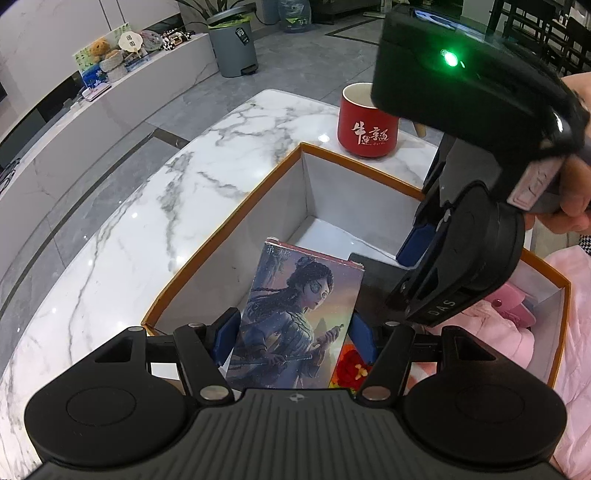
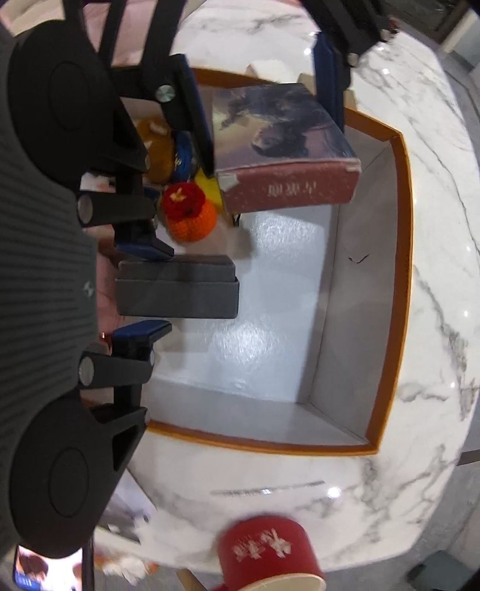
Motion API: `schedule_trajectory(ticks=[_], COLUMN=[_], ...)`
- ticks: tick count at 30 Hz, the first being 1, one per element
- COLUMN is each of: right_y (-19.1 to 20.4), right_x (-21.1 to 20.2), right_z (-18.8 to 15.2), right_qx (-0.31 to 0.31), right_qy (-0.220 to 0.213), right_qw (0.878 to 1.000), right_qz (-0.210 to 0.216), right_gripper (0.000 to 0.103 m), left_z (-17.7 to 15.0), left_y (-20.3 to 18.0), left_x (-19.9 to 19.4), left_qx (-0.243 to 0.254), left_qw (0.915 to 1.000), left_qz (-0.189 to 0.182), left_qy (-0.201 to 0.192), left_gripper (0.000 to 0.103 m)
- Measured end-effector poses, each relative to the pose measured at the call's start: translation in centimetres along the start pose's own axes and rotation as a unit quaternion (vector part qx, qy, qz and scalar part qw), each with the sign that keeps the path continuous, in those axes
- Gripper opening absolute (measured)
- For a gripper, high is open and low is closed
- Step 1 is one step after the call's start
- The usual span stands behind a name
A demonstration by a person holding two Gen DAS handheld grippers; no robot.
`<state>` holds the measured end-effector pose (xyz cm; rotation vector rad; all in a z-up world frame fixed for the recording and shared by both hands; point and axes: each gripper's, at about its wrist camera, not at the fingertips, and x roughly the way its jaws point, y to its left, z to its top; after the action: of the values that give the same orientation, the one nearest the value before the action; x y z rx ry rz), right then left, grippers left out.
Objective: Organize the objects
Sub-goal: 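Carry photo card box and grey box over the orange box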
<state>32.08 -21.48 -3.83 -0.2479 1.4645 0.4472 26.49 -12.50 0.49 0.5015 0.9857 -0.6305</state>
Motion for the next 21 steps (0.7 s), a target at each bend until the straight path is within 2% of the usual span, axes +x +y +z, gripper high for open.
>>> schedule_trajectory(ticks=[3,8,13,17,19,21], right_y=[0.1,0.4,0.9,1.7,1.8,1.8], right_x=[0.2,-0.3,-0.4,0.8,1.2,1.1], right_z=[-0.2,-0.6,0.0,0.1,0.2,0.5], right_qx=[-0.010,-0.030,-0.083,-0.148,-0.152,-0.147], right_qy=[0.011,0.012,-0.038,-0.080,-0.096,-0.110], right_qw=[0.999,0.998,0.995,0.983,0.980,0.980], right_qz=[-0.037,-0.050,-0.050,-0.074,-0.080,-0.072], right_gripper=[0.036,0.037,0.037,0.039,0.044,0.040], left_z=[0.1,0.4,1.0,1.2,1.2,1.2], left_y=[-0.1,-0.1,0.6,1.0,1.1,1.2], left_x=[0.0,0.4,1.0,1.3,1.6,1.8], left_qx=[0.006,0.011,-0.008,-0.008,-0.009,-0.006], left_qw=[1.0000,0.9999,0.9999,0.9999,0.9999,1.0000], left_qz=[0.000,0.001,0.007,0.008,0.007,0.007], left_qy=[-0.001,-0.004,-0.005,-0.005,-0.003,-0.002], left_gripper=[0.073,0.073,0.073,0.073,0.073,0.073])
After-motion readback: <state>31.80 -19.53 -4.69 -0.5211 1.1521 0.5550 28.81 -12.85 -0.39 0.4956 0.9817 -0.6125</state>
